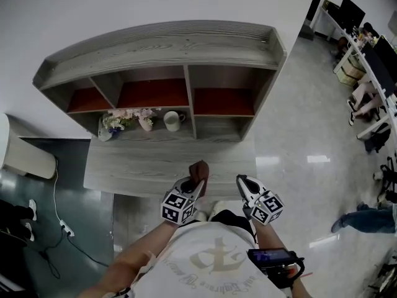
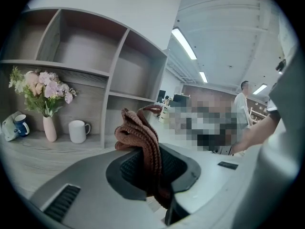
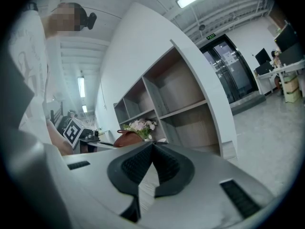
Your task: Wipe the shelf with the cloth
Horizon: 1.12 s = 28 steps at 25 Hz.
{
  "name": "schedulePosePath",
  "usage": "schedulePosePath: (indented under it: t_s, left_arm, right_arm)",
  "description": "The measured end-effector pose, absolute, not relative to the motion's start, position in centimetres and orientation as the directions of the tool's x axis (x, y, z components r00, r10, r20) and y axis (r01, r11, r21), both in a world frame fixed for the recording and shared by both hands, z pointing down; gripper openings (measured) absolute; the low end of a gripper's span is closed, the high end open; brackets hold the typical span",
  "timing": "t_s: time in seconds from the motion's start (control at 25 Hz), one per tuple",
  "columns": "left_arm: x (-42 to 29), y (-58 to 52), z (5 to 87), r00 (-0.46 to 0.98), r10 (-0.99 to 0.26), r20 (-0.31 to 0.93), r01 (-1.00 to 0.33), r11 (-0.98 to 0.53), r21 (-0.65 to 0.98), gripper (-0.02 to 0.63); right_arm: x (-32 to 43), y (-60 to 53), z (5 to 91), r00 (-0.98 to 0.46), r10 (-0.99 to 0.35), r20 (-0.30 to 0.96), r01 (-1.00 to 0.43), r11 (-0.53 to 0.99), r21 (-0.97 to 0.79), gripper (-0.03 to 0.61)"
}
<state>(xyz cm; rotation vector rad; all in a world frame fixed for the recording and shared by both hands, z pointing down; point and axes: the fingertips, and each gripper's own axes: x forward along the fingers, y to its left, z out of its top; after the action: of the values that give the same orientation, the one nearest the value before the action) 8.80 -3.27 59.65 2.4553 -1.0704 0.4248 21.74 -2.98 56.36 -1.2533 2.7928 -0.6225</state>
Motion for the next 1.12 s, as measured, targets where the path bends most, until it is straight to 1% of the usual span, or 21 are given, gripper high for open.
schedulePosePath:
  t_s: [0.28,0.64,0.92,1.12]
  left_arm:
    - [11.1,-6.8,57.8,0.662,-0.628,0.408,-0.743,-0.618,0.255,0.067]
    - [14.3,-12.6,54.1,0.657,-0.651,0.38,-0.746,-0.634,0.204,0.067]
    - [18.5,-17.7,51.1,0.695,-0.632,0.342,-0.713,-0.665,0.221,0.067]
    - [20.9,-20.9,49.8,0.697,-0.629,0.345,-0.712,-0.667,0.22,0.067]
  right_arm:
    - [23.5,-5.1,56.3,-0.679,-0.722,0.133,-0.711,0.601,-0.365,0.005]
    - [25.3,-8.7,55.4,-0.69,-0.716,0.105,-0.696,0.617,-0.367,0.005]
    - [26.4,-10.8,55.6,-0.71,-0.699,0.087,-0.675,0.64,-0.366,0.005]
    - [26.6,-12.0,55.7,-0.728,-0.681,0.073,-0.655,0.66,-0.369,0.005]
